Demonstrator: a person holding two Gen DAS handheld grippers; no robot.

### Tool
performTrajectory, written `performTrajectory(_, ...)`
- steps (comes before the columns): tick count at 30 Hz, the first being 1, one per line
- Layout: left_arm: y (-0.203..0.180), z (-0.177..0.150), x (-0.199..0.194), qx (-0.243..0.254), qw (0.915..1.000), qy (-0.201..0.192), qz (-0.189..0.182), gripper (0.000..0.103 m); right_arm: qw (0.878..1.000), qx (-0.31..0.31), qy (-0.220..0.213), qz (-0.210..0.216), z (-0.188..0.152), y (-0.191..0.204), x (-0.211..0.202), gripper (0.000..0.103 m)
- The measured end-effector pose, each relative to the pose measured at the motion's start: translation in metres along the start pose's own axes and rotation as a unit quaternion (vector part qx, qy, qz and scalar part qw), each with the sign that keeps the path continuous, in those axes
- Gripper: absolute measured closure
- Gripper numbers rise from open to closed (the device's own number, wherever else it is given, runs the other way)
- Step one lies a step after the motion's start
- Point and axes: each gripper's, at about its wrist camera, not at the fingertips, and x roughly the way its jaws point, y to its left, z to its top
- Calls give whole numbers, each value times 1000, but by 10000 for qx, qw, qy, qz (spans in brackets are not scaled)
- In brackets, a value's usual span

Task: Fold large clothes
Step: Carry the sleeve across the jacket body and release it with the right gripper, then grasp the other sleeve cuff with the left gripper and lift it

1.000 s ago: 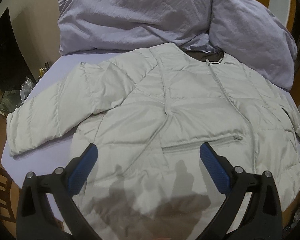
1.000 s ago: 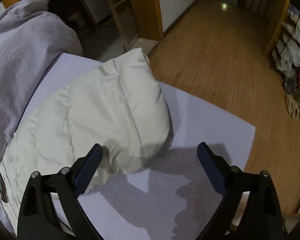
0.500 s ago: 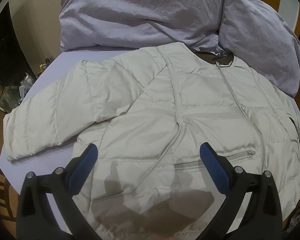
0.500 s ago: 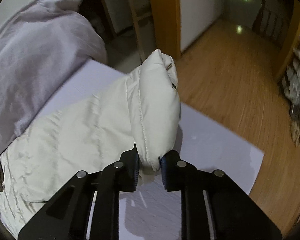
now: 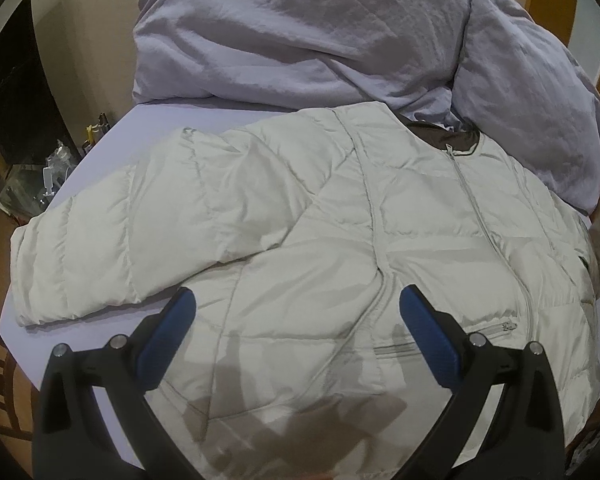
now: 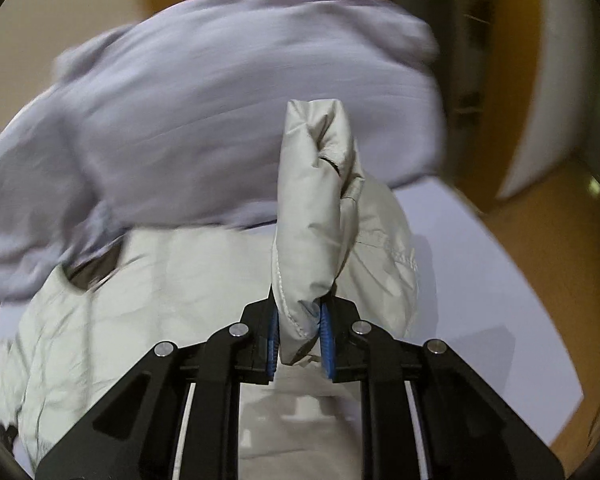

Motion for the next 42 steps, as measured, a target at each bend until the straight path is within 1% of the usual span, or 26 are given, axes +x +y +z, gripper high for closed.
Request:
performTrajectory(2,4,1,0,-28,10000,-5,-19,2,9993,-262,185,167,-8,32,13,85)
performTrajectory(4,8,2,0,-64,10000,-13,-48,2,9978,-462,366,290,-5,59,34,85)
performTrajectory(9,16,5,2,-139,9999,8,-76,2,9903,-939,745,709,-30,120,48,85)
performTrajectory(12,20,8,6,-185,9998,31,-41,2,9851,-1118,893,956,-36,153,53,86)
performTrajectory(16,24,12,10,-210,9998,36,23,2,9784,-1282,1003,1271,-45,192,51,86)
performTrajectory(19,25,15,12,-188,9998,34,63,2,9745,-1378,1068,1414,-50,212,50,86)
performTrajectory(22,26,18,15,-185,9998,42,83,2,9702,-1463,1235,1483,-59,230,59,85)
performTrajectory(24,27,19,18,-196,9998,59,72,2,9655,-1637,1422,1440,-69,238,67,85)
performTrajectory(25,27,19,19,-200,9998,68,69,2,9604,-1796,1595,1409,-76,242,73,83)
performTrajectory(27,29,19,21,-208,9997,83,70,2,9561,-1891,1690,1470,-78,240,72,78)
performTrajectory(29,30,20,23,-225,9997,102,73,2,9545,-1741,1684,1741,-71,236,65,60)
performTrajectory(30,31,20,24,-234,9996,114,77,2,9561,-1631,1609,1830,-65,231,61,54)
performTrajectory(31,33,20,26,-253,9996,136,86,2,9590,-1530,1463,1885,-59,226,56,46)
performTrajectory(32,33,20,26,-260,9995,142,91,2,9652,-1414,1189,1849,-49,219,48,43)
performTrajectory(33,35,21,26,-268,9995,145,97,2,9692,-1361,1042,1771,-43,215,48,43)
performTrajectory(34,37,22,27,-281,9994,142,112,2,9754,-1285,875,1561,-36,208,48,42)
performTrajectory(36,42,23,28,-324,9993,146,139,2,9827,-1146,859,1176,-30,200,57,42)
performTrajectory(38,47,25,28,-370,9991,150,163,2,9853,-1004,991,967,-29,193,69,42)
performTrajectory(40,51,27,29,-411,9988,148,199,2,9849,-1017,1131,825,-33,193,79,42)
performTrajectory(42,54,28,30,-441,9986,153,230,2,9825,-1170,1243,743,-41,197,89,36)
